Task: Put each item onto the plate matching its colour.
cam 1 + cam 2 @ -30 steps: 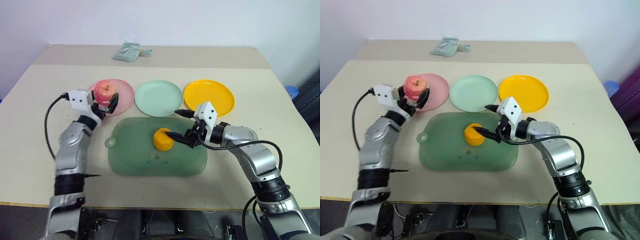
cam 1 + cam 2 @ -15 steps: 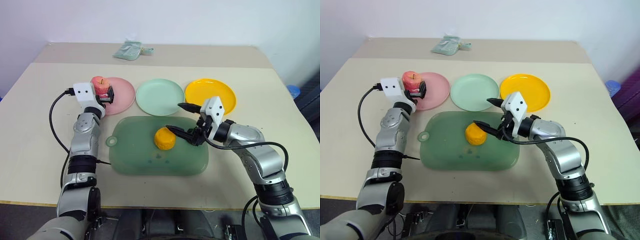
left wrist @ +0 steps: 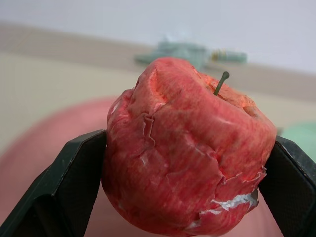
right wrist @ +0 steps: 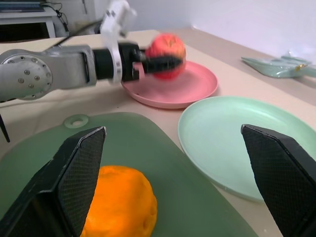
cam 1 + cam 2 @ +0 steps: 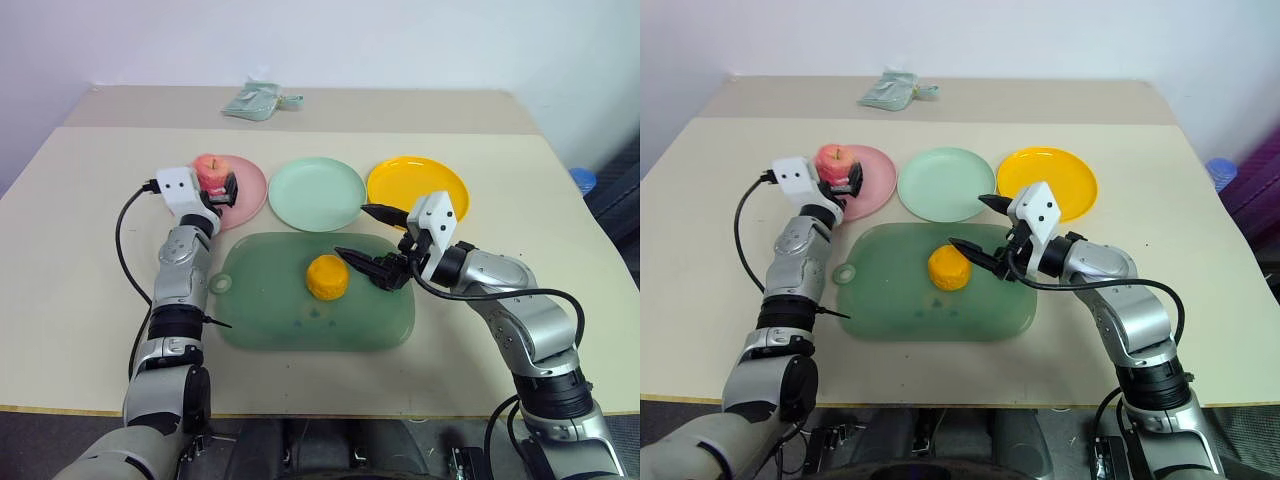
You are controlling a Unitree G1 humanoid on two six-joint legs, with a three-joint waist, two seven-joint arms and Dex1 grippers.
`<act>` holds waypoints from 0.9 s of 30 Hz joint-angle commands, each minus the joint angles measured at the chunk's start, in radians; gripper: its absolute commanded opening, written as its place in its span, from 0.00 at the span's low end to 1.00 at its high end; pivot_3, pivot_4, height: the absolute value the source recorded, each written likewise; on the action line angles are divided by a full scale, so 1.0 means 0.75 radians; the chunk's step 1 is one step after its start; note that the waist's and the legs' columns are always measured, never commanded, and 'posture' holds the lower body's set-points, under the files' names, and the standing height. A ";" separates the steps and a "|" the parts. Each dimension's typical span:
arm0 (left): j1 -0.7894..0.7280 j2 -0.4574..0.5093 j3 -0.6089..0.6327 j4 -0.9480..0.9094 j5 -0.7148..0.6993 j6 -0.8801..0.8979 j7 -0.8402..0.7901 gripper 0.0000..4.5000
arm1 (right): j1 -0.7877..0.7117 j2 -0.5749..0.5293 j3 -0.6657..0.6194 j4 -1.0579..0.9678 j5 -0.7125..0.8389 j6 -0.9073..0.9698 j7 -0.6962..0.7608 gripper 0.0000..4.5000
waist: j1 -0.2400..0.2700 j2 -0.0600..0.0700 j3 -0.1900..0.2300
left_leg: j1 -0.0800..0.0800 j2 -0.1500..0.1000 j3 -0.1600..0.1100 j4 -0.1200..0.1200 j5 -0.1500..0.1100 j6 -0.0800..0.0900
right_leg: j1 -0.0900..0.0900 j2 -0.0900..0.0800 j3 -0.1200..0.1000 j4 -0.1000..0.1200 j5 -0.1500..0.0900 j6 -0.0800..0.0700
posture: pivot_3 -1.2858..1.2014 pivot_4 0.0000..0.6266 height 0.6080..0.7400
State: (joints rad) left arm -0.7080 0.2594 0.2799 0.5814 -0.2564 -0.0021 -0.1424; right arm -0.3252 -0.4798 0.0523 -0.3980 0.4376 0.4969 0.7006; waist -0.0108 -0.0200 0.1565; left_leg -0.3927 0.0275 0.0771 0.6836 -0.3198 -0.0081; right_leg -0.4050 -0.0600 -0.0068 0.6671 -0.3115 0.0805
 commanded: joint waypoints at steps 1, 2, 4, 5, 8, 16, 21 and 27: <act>-0.067 0.034 0.015 -0.004 -0.034 -0.036 -0.078 0.99 | -0.002 -0.007 -0.043 -0.063 0.032 0.008 -0.014 1.00 | 0.002 0.000 0.000 | 0.000 0.000 0.000 0.000 0.000 0.000 | 0.000 0.000 0.000 0.000 0.000 0.000 | 0.52 0.24 1.00; -0.036 0.024 0.035 0.012 -0.047 0.047 -0.026 0.99 | -0.003 0.005 -0.051 -0.066 0.049 0.017 -0.026 1.00 | 0.005 0.000 -0.001 | 0.000 -0.001 0.000 0.000 0.000 0.000 | 0.000 -0.001 0.000 -0.001 0.000 0.000 | 0.52 0.24 1.00; -0.040 -0.002 0.046 -0.096 -0.126 -0.018 -0.134 0.99 | 0.010 -0.023 -0.040 -0.070 0.019 -0.002 -0.015 1.00 | 0.004 0.001 -0.001 | 0.002 -0.001 0.000 0.000 0.000 0.001 | 0.003 -0.001 -0.001 -0.001 0.000 0.000 | 0.52 0.24 1.00; -0.041 0.003 0.051 -0.100 -0.117 -0.042 -0.126 0.99 | 0.012 -0.023 -0.046 -0.075 0.029 0.004 -0.016 1.00 | 0.004 0.000 -0.001 | 0.002 -0.001 0.000 0.000 0.000 0.001 | 0.003 -0.001 -0.001 -0.001 0.000 0.000 | 0.52 0.24 1.00; -0.013 0.004 0.046 -0.121 -0.165 0.114 -0.162 0.99 | 0.018 0.003 -0.059 -0.075 0.057 0.012 -0.040 1.00 | 0.000 -0.001 0.000 | 0.001 -0.001 0.000 0.000 0.000 0.001 | 0.002 -0.001 0.000 0.000 0.000 0.000 | 0.52 0.24 1.00; -0.089 0.053 0.108 -0.131 -0.210 0.085 -0.198 0.99 | 0.016 0.001 -0.061 -0.063 0.063 0.004 -0.042 1.00 | 0.000 -0.001 0.000 | 0.000 0.000 0.000 0.001 0.000 0.001 | 0.001 0.000 0.000 0.000 0.000 0.000 | 0.52 0.24 1.00; -0.044 0.110 -0.011 -0.106 -0.053 0.153 -0.122 0.99 | 0.018 -0.006 -0.056 -0.054 0.053 -0.017 -0.029 1.00 | 0.001 -0.001 -0.001 | 0.001 0.000 0.000 0.001 0.000 0.001 | 0.001 -0.001 0.000 0.000 0.000 0.001 | 0.52 0.24 1.00; -0.110 0.045 0.086 -0.244 -0.217 0.114 -0.163 0.99 | 0.033 0.019 -0.061 -0.065 0.071 -0.012 -0.043 1.00 | 0.007 -0.002 0.000 | 0.000 -0.001 0.000 0.002 0.000 0.001 | 0.001 -0.001 -0.001 0.000 0.000 0.001 | 0.52 0.24 1.00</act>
State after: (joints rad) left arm -0.7304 0.2685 0.3200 0.4902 -0.3902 0.1262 -0.2456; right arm -0.2994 -0.4680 0.0265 -0.4103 0.4774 0.5079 0.6698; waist -0.0056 -0.0214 0.1566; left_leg -0.3929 0.0270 0.0770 0.6849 -0.3201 -0.0076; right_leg -0.4041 -0.0606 -0.0069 0.6670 -0.3113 0.0810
